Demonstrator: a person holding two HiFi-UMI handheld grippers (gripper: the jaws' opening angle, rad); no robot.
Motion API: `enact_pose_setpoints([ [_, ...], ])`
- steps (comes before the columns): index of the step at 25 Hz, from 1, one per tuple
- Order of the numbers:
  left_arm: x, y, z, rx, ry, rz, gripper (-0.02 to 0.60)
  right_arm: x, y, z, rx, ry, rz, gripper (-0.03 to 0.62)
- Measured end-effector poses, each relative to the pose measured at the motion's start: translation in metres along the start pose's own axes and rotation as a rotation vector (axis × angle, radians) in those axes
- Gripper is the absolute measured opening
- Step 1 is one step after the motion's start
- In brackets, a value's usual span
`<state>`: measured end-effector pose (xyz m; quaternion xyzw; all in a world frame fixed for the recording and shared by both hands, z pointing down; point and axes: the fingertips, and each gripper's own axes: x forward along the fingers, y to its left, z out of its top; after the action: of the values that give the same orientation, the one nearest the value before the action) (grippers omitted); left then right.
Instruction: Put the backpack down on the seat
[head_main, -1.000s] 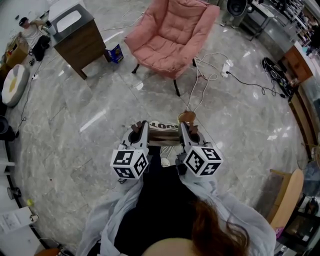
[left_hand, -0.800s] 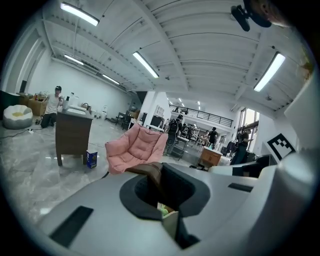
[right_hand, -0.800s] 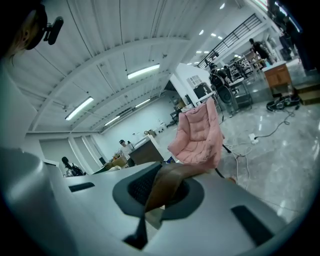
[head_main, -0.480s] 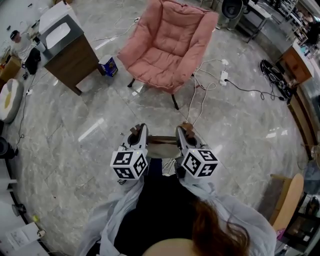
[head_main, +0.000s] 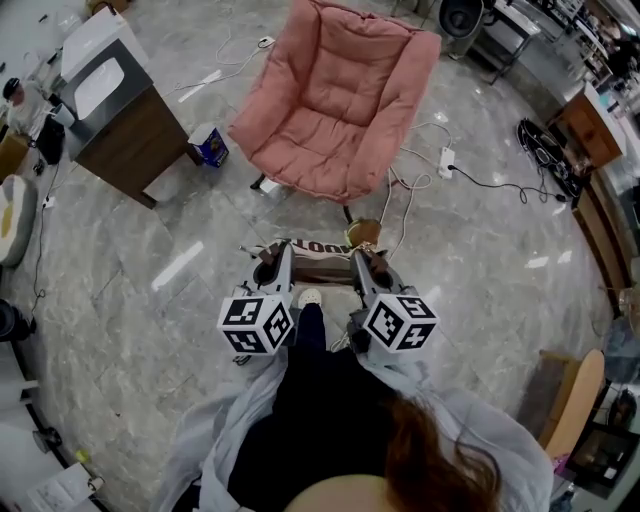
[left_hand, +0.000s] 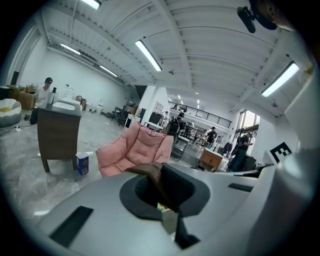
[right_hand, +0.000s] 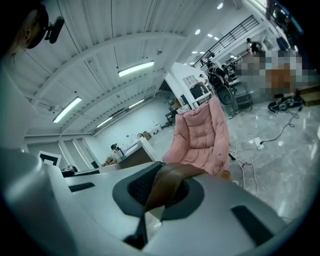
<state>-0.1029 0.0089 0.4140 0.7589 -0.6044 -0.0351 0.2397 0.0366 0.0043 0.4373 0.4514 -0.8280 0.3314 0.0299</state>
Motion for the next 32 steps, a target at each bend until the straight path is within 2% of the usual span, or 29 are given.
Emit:
enact_pose_setpoints([
  [12, 0.055, 0.050, 0.040, 0.029, -0.012, -0.019, 0.014, 0.079, 0.009, 0.031, -0.027, -0.025, 0.022, 0.009],
  [19, 0.059, 0.066, 0.057, 0.001, -0.056, 0.030, 0.014, 0.101, 0.016, 0.029, -0.024, 0.034, 0.075, 0.009],
  [23, 0.072, 0.081, 0.048, -0.028, -0.012, 0.054, 0.014, 0.118, 0.010, 0.023, 0.037, 0.081, 0.086, 0.009],
  [26, 0.088, 0.092, 0.046, -0.067, 0.004, 0.083, 0.014, 0.130, 0.006, 0.021, 0.034, 0.125, 0.099, 0.009],
  [32, 0.139, 0.097, 0.055, -0.069, 0.030, 0.092, 0.014, 0.171, -0.022, 0.055, 0.051, 0.143, 0.089, 0.009],
])
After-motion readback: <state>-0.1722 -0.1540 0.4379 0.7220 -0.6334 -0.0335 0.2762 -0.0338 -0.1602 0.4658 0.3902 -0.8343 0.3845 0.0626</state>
